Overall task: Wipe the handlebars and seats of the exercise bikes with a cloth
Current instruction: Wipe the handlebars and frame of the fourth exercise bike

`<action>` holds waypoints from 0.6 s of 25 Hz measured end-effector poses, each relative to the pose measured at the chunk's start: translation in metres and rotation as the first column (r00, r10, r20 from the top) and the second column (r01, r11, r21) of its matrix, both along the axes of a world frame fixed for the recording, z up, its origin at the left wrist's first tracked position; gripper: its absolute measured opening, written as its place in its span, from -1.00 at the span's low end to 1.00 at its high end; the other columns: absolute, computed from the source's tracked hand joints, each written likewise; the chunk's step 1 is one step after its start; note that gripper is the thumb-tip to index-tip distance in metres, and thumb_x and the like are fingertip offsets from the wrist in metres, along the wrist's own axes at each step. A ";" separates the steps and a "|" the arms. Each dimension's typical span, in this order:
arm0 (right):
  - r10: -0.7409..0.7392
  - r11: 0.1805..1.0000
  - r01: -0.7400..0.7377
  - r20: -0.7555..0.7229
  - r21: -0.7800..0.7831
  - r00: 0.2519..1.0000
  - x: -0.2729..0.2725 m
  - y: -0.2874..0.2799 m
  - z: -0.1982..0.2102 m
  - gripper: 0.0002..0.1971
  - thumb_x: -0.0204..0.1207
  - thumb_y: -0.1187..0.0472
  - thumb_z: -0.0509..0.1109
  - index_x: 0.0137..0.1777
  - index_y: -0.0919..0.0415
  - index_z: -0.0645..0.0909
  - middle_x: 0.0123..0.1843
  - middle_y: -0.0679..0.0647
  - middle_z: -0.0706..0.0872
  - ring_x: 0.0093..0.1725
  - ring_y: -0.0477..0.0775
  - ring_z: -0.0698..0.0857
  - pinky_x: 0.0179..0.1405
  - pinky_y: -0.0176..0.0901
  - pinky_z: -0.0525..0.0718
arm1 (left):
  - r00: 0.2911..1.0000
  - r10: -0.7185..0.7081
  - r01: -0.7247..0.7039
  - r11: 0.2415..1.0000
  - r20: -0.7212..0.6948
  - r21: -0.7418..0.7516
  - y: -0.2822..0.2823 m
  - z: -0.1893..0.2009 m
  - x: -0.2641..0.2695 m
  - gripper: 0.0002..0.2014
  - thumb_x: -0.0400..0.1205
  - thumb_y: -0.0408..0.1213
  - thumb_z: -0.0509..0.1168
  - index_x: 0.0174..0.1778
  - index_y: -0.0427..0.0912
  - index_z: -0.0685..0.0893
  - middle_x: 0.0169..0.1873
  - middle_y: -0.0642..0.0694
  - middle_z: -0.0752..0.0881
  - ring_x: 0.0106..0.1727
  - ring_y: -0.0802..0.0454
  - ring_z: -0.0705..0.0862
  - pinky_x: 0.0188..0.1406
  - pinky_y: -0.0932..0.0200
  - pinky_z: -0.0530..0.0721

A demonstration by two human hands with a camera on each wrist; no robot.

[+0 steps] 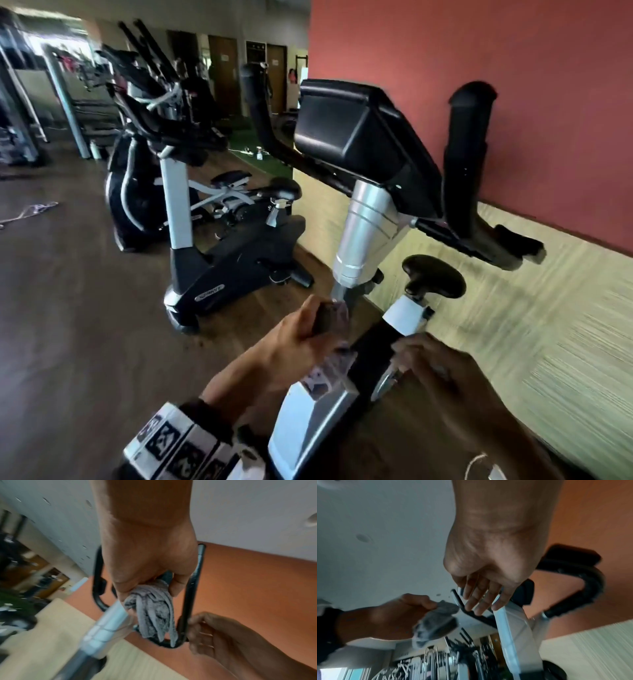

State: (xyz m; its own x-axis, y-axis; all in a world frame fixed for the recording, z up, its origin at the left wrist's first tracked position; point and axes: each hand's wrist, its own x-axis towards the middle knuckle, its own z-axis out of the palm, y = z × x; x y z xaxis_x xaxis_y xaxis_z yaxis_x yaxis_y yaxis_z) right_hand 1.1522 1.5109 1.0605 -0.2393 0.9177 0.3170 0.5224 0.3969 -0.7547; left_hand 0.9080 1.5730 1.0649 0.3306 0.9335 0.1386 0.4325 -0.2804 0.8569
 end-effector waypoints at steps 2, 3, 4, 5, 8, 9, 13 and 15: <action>-0.060 0.997 0.067 -0.142 0.045 0.988 0.010 0.013 0.020 -0.81 0.80 0.01 0.23 0.16 -0.08 0.70 0.06 -0.14 0.85 0.16 -0.13 0.80 0.10 -0.22 0.70 | 0.994 -0.105 0.102 0.990 0.036 0.096 0.006 0.036 0.035 -0.64 0.48 -0.06 0.46 0.16 0.00 0.60 -0.13 0.09 0.76 -0.15 0.20 0.71 -0.11 0.15 0.71; -0.063 0.980 0.089 -0.148 0.180 0.987 0.017 0.012 0.029 -0.81 0.81 0.02 0.24 0.23 -0.01 0.67 0.11 -0.13 0.83 0.22 -0.08 0.78 0.16 -0.24 0.68 | 0.990 -0.139 0.136 0.979 0.009 0.153 0.006 0.048 0.053 -0.63 0.49 -0.09 0.52 0.18 -0.02 0.62 -0.13 0.08 0.77 -0.14 0.17 0.74 -0.12 0.14 0.72; -0.093 0.962 0.121 -0.121 0.246 0.988 0.025 0.013 0.034 -0.76 0.78 0.01 0.25 0.31 0.05 0.64 0.20 -0.13 0.79 0.29 -0.03 0.74 0.24 -0.24 0.64 | 0.983 -0.184 0.180 0.968 0.008 0.177 0.008 0.056 0.067 -0.63 0.52 -0.14 0.58 0.18 -0.06 0.64 -0.13 0.06 0.77 -0.14 0.16 0.75 -0.14 0.15 0.72; -0.115 0.936 0.130 -0.064 0.326 0.991 0.032 0.012 0.037 -0.67 0.75 0.01 0.24 0.42 0.11 0.58 0.31 -0.13 0.71 0.38 0.00 0.67 0.32 -0.23 0.59 | 0.978 -0.208 0.201 0.960 0.016 0.197 0.011 0.062 0.080 -0.64 0.54 -0.20 0.60 0.18 -0.10 0.66 -0.16 0.04 0.78 -0.16 0.16 0.76 -0.16 0.17 0.73; -0.118 0.889 0.046 0.131 0.456 0.984 0.045 0.007 0.039 -0.41 0.72 -0.02 0.28 0.70 0.16 0.32 0.65 -0.05 0.40 0.65 0.00 0.39 0.57 -0.29 0.36 | 0.964 -0.256 0.243 0.957 0.071 0.156 0.012 0.080 0.106 -0.58 0.51 -0.32 0.61 0.23 -0.12 0.64 -0.17 0.00 0.83 -0.20 0.10 0.82 -0.21 0.11 0.81; -0.111 0.895 0.031 0.155 0.445 0.982 0.048 0.009 0.042 -0.33 0.72 -0.06 0.29 0.76 0.12 0.21 0.72 -0.08 0.28 0.71 0.00 0.30 0.61 -0.31 0.30 | 0.963 -0.263 0.250 0.956 0.067 0.151 0.011 0.082 0.115 -0.50 0.47 -0.31 0.62 0.29 -0.07 0.60 -0.12 -0.03 0.84 -0.15 0.03 0.84 -0.15 0.01 0.83; -0.161 0.850 0.029 0.208 0.525 0.965 0.050 0.014 0.043 -0.24 0.70 -0.08 0.33 0.79 0.17 0.12 0.80 0.04 0.06 0.75 0.13 0.19 0.64 -0.33 0.28 | 0.963 -0.266 0.255 0.945 0.028 0.206 0.002 0.091 0.134 -0.35 0.36 -0.24 0.51 0.39 0.04 0.49 0.00 -0.05 0.80 0.04 -0.01 0.82 -0.01 -0.18 0.81; -0.180 0.821 0.108 0.073 0.561 0.981 0.048 0.019 0.038 -0.34 0.73 0.01 0.30 0.76 0.15 0.17 0.76 0.11 0.12 0.73 0.10 0.23 0.57 -0.29 0.43 | 0.921 -0.362 0.343 0.928 0.141 0.147 -0.004 0.101 0.134 -0.42 0.43 -0.31 0.40 0.41 -0.08 0.50 -0.02 -0.24 0.77 0.03 -0.11 0.81 0.00 -0.20 0.80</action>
